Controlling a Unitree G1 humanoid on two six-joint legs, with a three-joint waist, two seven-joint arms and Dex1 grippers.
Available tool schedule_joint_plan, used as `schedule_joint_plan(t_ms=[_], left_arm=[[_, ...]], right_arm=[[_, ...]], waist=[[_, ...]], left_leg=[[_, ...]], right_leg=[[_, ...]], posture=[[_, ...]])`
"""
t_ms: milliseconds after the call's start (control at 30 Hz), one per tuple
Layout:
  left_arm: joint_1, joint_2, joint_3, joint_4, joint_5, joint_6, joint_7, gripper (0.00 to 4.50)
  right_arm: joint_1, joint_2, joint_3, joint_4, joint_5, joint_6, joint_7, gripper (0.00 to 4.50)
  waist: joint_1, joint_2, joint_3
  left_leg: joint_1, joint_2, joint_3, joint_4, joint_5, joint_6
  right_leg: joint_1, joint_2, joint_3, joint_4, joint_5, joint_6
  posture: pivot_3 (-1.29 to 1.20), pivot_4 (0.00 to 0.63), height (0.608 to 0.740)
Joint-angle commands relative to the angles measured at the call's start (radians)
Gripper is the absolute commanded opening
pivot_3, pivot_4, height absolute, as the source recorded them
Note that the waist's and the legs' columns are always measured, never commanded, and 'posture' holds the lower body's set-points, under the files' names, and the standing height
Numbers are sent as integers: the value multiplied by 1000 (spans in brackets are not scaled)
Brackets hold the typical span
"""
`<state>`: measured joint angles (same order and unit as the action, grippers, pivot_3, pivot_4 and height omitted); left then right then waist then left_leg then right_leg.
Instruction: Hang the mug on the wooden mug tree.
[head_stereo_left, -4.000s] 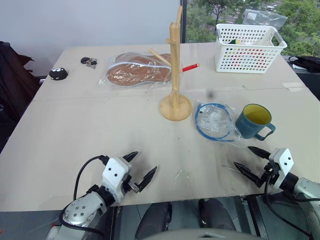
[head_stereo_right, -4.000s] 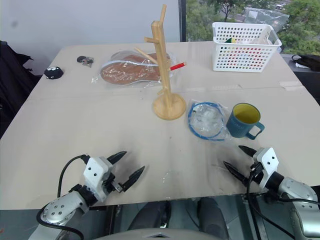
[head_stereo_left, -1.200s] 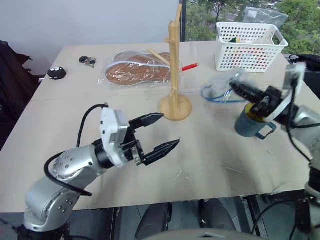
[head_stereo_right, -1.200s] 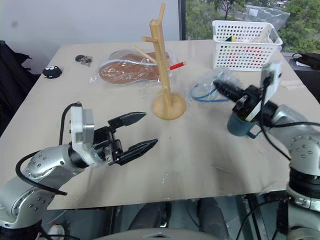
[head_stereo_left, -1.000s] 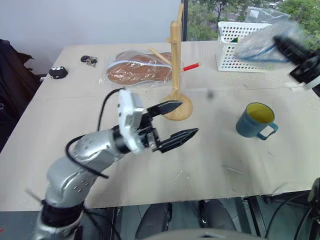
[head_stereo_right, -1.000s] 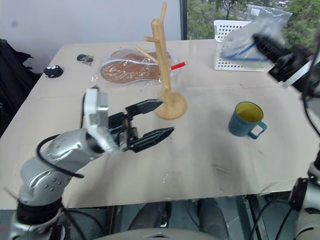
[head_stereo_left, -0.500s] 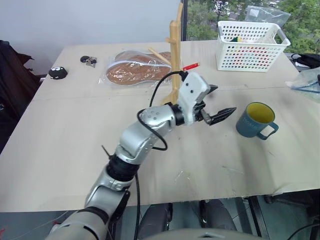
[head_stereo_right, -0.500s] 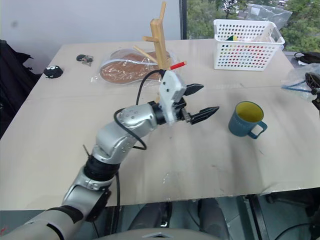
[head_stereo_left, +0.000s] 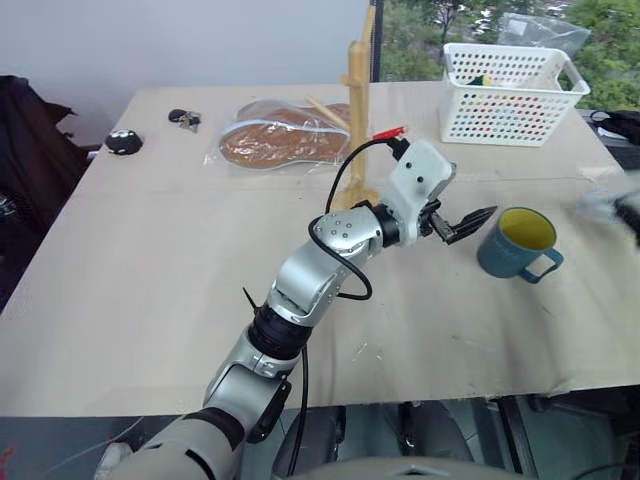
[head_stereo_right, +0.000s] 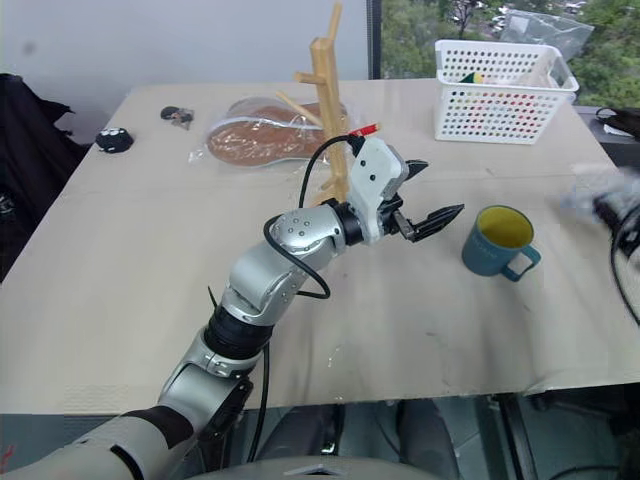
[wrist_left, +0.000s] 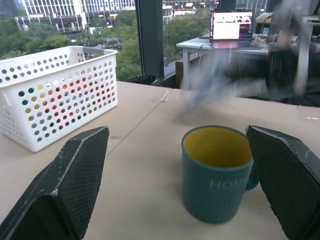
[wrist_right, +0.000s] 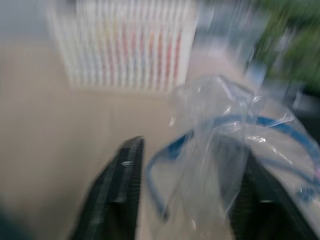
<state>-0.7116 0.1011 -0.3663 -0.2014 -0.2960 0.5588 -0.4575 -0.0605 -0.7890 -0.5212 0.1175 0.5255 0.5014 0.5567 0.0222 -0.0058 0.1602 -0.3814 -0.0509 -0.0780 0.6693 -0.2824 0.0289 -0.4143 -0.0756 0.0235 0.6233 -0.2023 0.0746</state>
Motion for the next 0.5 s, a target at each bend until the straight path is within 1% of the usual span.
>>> schedule_joint_plan(t_ms=[33, 67, 167, 267, 300, 367, 433, 500], left_arm=[[11, 10, 12, -55, -7, 0, -33, 4500], [22, 20, 13, -68, -10, 9, -42, 4500], [58, 72, -1, -109, -11, 36, -85, 4500], [93, 140, -10, -155, -29, 93, -144, 4500], [103, 171, -8, -171, -48, 116, -178, 4500], [122, 240, 2, -196, -99, 152, -270, 4500], [128, 285, 3, -208, -125, 170, -326, 4500], [128, 322, -2, -218, -148, 184, -375, 4500]], right_arm=[[106, -2, -133, -105, 40, 88, -31, 4027], [144, 8, -166, -138, 67, 116, -30, 4441], [265, 45, -217, -269, 107, 137, 2, 4441], [376, 131, -229, -474, 190, 146, 17, 4441], [419, 165, -206, -554, 205, 149, 12, 4441], [461, 240, -122, -672, 178, 137, -50, 4441], [455, 299, -64, -724, 142, 124, -122, 4441], [412, 373, 13, -754, 82, 100, -216, 4441]], waist=[[-2, 3, 0], [-4, 4, 0], [-15, 3, 0], [-25, 3, 0], [-27, 3, 0], [-31, 4, -1], [-38, 3, -1], [-37, 3, -1]], left_leg=[[0, 0, -1, 0, 0, 0], [1, -1, 0, 0, 0, 0], [2, 0, 1, 0, -1, 1], [3, 2, 1, 0, -3, 5], [4, 3, 0, 0, -3, 5], [4, 3, -1, 0, -3, 5], [4, 3, -1, 0, -3, 5], [4, 3, 0, 1, -3, 5]], right_leg=[[0, -1, 1, 0, 0, 0], [0, -1, 2, 0, 0, 0], [0, -1, 3, 0, 0, 1], [1, 4, 4, 0, 0, 0], [1, 4, 3, 1, 0, 0], [2, 4, 2, 2, 0, 0], [2, 4, 3, 2, -1, 0], [2, 4, 3, 2, 0, 0]], posture=[[0, 150, 740], [0, 150, 740], [0, 150, 740], [0, 150, 740], [0, 150, 740], [0, 150, 740], [0, 150, 740], [0, 150, 740]])
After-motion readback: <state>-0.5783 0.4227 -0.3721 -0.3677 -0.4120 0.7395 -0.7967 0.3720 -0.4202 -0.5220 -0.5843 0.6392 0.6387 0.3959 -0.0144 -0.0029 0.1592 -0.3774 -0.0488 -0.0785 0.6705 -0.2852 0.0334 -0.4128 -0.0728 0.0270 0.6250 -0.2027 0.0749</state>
